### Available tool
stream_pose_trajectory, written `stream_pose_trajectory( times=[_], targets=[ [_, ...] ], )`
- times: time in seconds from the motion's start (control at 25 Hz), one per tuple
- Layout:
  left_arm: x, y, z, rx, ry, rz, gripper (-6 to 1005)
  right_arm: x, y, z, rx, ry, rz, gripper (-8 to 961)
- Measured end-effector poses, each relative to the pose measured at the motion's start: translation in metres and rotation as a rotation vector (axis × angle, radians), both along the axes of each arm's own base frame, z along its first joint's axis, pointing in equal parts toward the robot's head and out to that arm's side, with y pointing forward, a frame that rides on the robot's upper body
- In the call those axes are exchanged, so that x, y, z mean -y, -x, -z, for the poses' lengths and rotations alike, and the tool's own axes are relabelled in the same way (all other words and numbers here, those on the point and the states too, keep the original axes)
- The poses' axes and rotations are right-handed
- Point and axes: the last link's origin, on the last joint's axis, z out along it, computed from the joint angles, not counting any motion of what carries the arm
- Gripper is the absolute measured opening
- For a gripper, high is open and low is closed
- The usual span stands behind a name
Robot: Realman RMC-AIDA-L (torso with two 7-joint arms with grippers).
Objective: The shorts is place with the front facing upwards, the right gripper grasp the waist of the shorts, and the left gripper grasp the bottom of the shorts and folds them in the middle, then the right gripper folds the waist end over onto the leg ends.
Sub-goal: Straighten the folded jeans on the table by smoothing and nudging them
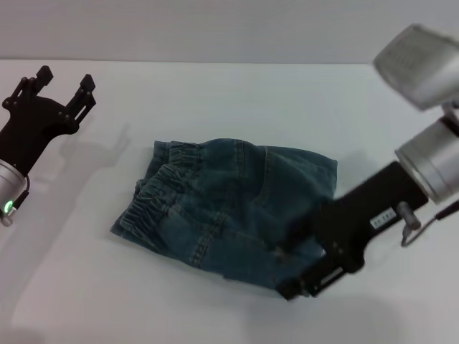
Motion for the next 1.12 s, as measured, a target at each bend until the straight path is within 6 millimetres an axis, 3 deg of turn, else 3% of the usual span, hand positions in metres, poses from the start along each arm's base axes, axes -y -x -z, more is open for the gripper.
stream_pose_trajectory(
  times=[0.56, 1.12],
  targets=[
    [0.001, 0.003, -0.001, -0.006, -0.002, -0.009, 752, 0.005, -0.024, 0.019, 0.228, 0.022, 0.074, 666],
    [0.006, 0.011, -0.002, -0.018, -0.001, -0.036, 752, -0.016, -0.025, 0.029, 0.249, -0.118, 0.095, 666]
  ],
)
